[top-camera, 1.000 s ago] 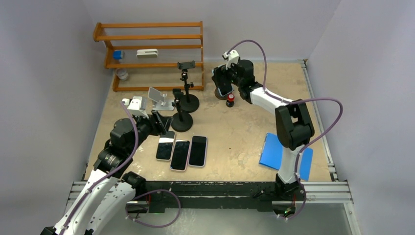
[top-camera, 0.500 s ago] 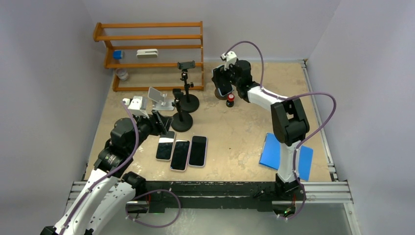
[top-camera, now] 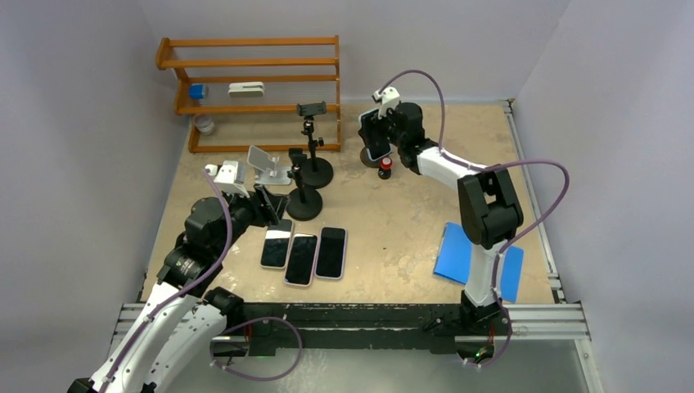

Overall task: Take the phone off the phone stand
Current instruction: Remove the phone from the phone stand, then place the phone at the center of the board.

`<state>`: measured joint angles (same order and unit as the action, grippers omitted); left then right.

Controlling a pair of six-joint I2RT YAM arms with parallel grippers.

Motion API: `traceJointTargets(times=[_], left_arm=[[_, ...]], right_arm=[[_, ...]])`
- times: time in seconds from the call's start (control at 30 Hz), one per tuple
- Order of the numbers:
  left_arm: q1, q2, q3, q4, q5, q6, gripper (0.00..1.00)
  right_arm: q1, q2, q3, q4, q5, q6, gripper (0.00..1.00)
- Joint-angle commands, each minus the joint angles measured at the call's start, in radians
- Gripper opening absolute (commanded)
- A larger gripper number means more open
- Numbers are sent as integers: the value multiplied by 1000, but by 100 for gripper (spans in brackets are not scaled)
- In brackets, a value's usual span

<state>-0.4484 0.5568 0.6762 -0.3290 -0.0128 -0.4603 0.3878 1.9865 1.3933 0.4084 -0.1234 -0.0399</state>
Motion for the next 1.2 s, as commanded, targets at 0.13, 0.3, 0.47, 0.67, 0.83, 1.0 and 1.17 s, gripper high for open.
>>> traceJointTargets(times=[0.13, 0.3, 0.47, 0.67, 0.83, 1.0, 1.17], left_arm=[[-6, -6, 19, 49, 8, -1, 61], [-7, -8, 19, 48, 7, -1, 61], [-6, -23, 19, 51, 2, -1, 61], [-6, -16, 20, 51, 5, -1, 61], [-6, -18, 20, 50, 4, -1, 61], [-6, -15, 20, 51, 4, -1, 61], [-4, -12, 21, 51, 8, -1, 61]], right_arm=[[2, -189, -17, 134, 11, 31, 60], [8, -275, -49, 150, 32, 116, 58], [121, -427, -127, 110, 258, 189, 46], [285, -652, -309, 36, 397, 357, 37], [422, -750, -454, -74, 474, 435, 37], [497, -835, -584, -164, 501, 551, 36], [521, -846, -679, -203, 507, 634, 35]])
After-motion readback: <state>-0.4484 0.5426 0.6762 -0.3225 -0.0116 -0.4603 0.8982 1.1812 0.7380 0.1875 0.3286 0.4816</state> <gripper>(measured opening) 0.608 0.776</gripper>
